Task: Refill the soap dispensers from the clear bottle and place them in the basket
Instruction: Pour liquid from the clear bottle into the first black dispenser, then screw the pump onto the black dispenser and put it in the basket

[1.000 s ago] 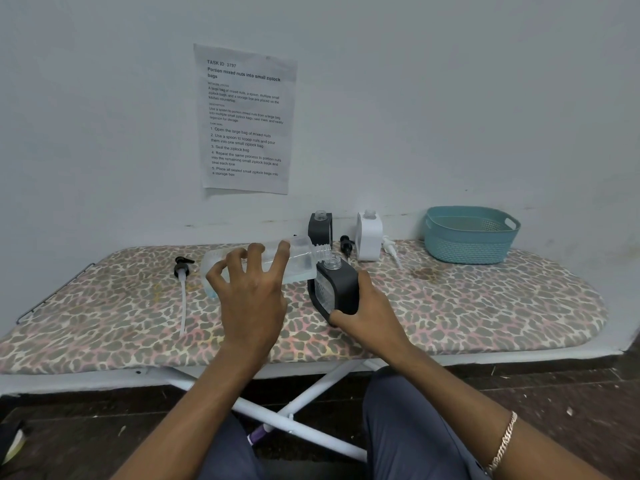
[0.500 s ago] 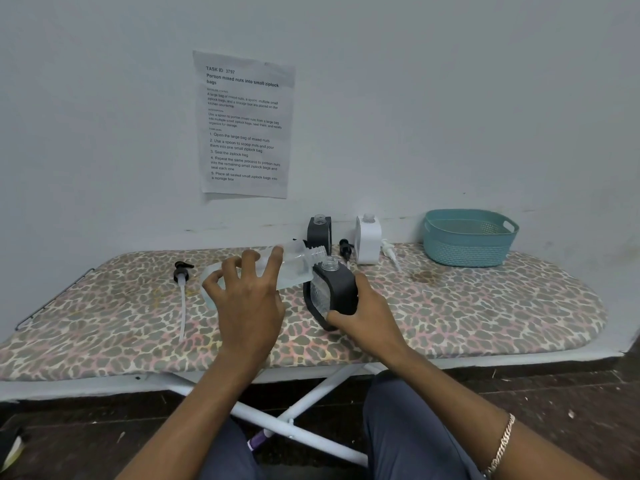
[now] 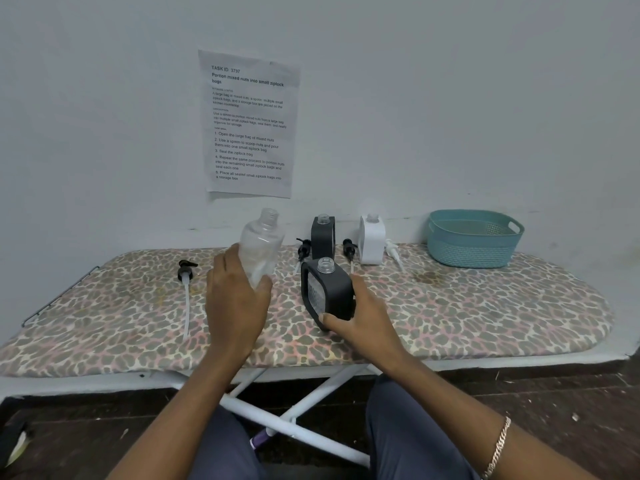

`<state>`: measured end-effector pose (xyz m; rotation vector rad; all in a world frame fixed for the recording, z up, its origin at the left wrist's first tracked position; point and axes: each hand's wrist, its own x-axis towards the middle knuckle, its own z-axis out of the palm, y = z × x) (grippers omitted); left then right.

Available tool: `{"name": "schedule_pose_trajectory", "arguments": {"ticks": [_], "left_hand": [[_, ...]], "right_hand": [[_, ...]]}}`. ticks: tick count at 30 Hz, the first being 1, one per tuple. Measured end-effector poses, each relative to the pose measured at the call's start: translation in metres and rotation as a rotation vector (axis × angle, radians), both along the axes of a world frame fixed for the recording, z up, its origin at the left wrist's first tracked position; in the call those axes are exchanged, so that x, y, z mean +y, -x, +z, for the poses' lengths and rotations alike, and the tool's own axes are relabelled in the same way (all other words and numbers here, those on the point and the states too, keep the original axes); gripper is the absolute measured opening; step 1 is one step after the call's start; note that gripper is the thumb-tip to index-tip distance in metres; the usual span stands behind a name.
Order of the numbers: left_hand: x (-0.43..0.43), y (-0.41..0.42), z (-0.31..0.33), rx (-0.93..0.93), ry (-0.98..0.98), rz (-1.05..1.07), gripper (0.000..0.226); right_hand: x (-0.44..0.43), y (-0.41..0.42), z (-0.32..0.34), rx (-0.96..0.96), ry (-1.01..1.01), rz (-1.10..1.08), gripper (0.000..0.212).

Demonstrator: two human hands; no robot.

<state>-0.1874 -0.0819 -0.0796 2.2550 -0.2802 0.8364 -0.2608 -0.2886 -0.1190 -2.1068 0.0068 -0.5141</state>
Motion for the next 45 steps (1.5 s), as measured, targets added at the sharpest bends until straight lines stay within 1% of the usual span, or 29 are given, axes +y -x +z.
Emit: {"name": "schedule_pose_trajectory", "arguments": {"ticks": [4,8,15,21,24,27,29,30,31,33,35,36,37,39,41,43,45], "left_hand": [[0.008,-0.007,-0.003,0.044,0.126,-0.012,0.062],[0.014,-0.013,-0.008,0.078,0.194,-0.008,0.064],[0.019,-0.022,-0.016,0.089,0.202,-0.022,0.061],[0.023,-0.025,-0.020,0.081,0.221,-0.036,0.066],[0.022,-0.023,-0.019,0.076,0.248,-0.044,0.072],[0.017,-0.020,-0.021,0.071,0.259,-0.061,0.090],[0.015,-0.015,-0.020,0.039,0.237,-0.022,0.102],[0.014,-0.012,-0.018,-0.001,0.222,0.011,0.104],[0.012,-0.008,-0.016,-0.064,0.204,0.042,0.102],[0.007,0.003,-0.012,-0.234,0.163,0.058,0.087],[0.000,0.013,-0.010,-0.407,0.107,-0.011,0.067],[-0.005,0.018,-0.010,-0.458,0.093,-0.067,0.058],[-0.011,0.022,-0.012,-0.472,0.096,-0.131,0.051],[-0.023,0.031,-0.019,-0.418,0.102,-0.252,0.043],[-0.033,0.036,-0.029,-0.285,0.076,-0.345,0.046],[-0.036,0.036,-0.039,-0.078,0.049,-0.428,0.065],[-0.037,0.033,-0.046,0.110,0.023,-0.489,0.083]], "right_hand": [[0.002,-0.001,-0.001,0.002,0.001,0.000,0.065],[0.005,-0.002,-0.002,0.000,0.006,0.004,0.064],[0.007,-0.003,-0.003,0.006,0.051,-0.022,0.064],[0.009,-0.009,-0.011,-0.011,0.058,-0.030,0.064],[0.011,-0.009,-0.012,-0.041,0.046,-0.030,0.061],[0.010,-0.009,-0.018,-0.049,0.044,-0.041,0.060],[0.009,-0.010,-0.019,-0.038,0.037,-0.038,0.061],[0.009,-0.010,-0.019,-0.030,0.030,-0.034,0.062],[0.009,-0.010,-0.017,-0.025,0.021,-0.029,0.062],[0.009,-0.008,-0.013,-0.023,0.016,-0.022,0.059],[0.010,-0.004,-0.008,-0.028,0.006,-0.020,0.053],[0.011,-0.002,-0.007,-0.035,-0.004,-0.020,0.050],[0.011,0.000,-0.006,-0.043,-0.019,-0.019,0.045],[0.012,0.000,-0.005,-0.063,-0.058,-0.021,0.039],[0.012,0.002,-0.005,-0.084,-0.110,-0.020,0.040],[0.012,0.003,-0.004,-0.102,-0.159,-0.029,0.047],[0.014,0.004,-0.004,-0.119,-0.175,-0.037,0.047]]}}
